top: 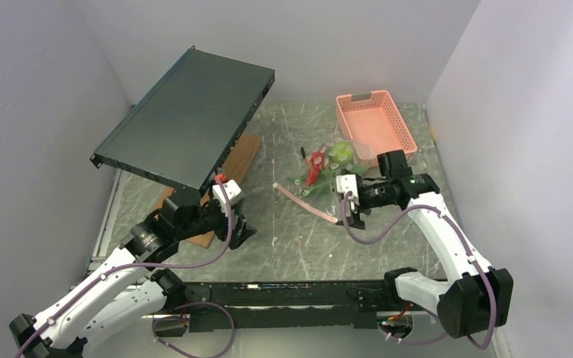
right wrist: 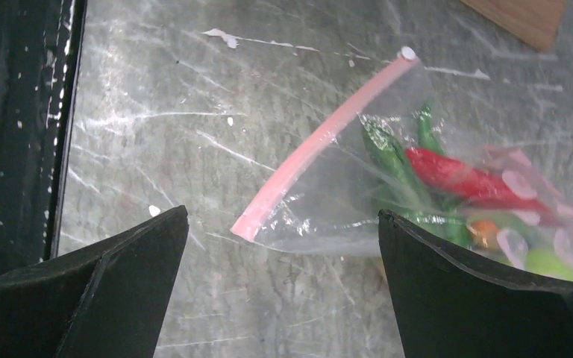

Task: Open the zip-top bag and remove the fake food
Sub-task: Adjust the zipper food storage bag at the center of the board.

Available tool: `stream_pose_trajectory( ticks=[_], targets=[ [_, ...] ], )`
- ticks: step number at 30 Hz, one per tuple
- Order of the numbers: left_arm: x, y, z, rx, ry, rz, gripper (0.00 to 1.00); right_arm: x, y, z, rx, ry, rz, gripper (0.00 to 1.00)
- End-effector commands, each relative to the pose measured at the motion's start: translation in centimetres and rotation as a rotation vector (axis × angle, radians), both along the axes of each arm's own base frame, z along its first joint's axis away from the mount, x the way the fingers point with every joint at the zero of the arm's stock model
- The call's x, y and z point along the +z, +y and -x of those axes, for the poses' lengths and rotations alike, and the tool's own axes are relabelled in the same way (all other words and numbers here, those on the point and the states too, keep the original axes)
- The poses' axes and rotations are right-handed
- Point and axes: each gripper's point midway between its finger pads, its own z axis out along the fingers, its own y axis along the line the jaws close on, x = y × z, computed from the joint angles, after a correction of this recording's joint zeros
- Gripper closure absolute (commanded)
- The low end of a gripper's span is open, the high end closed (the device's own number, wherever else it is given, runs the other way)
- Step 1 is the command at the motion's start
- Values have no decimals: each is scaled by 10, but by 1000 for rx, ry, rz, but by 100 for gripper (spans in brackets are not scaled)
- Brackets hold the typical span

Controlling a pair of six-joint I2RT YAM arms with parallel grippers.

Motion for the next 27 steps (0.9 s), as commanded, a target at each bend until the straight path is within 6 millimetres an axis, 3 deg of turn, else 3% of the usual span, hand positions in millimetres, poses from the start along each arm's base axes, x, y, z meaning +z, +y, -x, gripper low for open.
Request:
stream_pose_trajectory(
  ticks=[1, 11, 20, 24, 27],
  targets=[
    [8, -2, -2, -2, -20, 24, 0, -3, 8, 5, 146, -176, 66, 0],
    [1, -5, -2, -41, -18, -3, 0, -41, 8, -32, 158, -373, 362, 3],
    [-2, -6, 0, -52, -7, -10, 0, -78, 2, -53, 149, -528, 536, 15],
    [-3, -7, 0, -57, -1, -12, 0, -82, 4, -58, 96, -560, 528, 30],
    [-3, -7, 0, -56, 2, -13, 0, -79, 4, -63, 39, -571, 509, 49]
  ],
)
